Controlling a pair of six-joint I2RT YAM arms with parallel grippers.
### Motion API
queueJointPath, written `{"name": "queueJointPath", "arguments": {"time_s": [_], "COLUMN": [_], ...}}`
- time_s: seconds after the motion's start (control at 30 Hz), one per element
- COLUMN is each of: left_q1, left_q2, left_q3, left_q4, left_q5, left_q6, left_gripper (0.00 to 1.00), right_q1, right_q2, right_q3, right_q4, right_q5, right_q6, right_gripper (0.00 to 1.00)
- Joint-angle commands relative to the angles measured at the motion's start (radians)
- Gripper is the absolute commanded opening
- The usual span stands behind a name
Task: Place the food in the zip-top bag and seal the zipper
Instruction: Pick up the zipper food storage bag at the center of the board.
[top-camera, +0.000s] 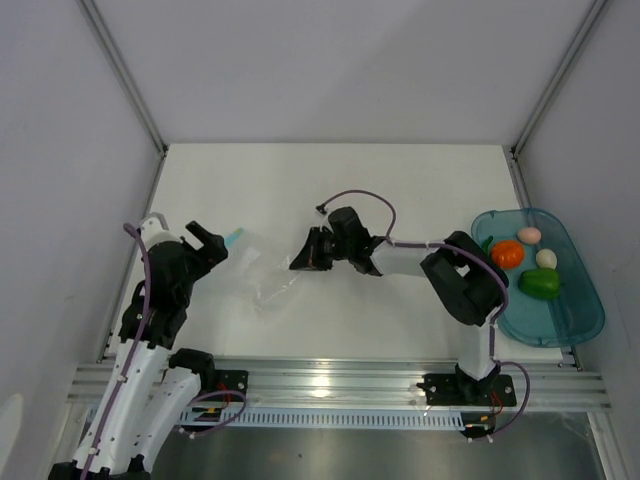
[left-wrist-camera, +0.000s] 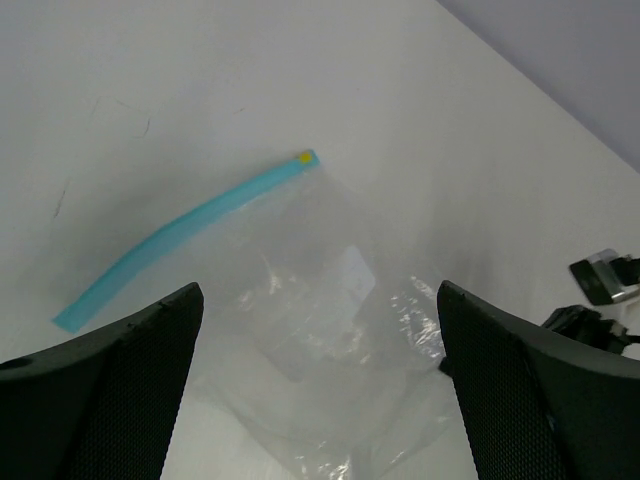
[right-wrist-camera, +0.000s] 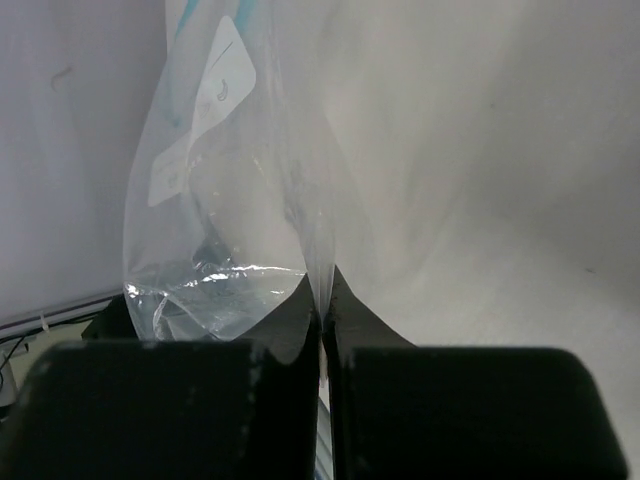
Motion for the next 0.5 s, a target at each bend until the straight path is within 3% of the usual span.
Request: {"name": "queueJointPath", "arguments": {"time_s": [0.0,0.2,0.47], "left_q1": [0.008,0.017,0.031], "left_q2": [0.036,0.056,0.203], "left_q3": [0.047,-0.017,-0.12], "left_q4": [-0.005,0.134,0.378], "left_q5": [0.06,0.298,0.586], "left_q6": [0.05,0.106,0.041], "left_gripper": [1.0,0.97,0.9], "right_q1": [-0.083,-0.24,-0.383], "right_q2": [-0.126,-0.212,-0.237], "right_q3": [-0.01,-0.026,-0.06], "right_q4": [-0.112,-0.346,-0.48], "right_q5": [-0.038,-0.195,-0.489], "right_q6": [-0.179,-0.421,-0.685], "right_gripper": [0.0,0.0,0.01]}}
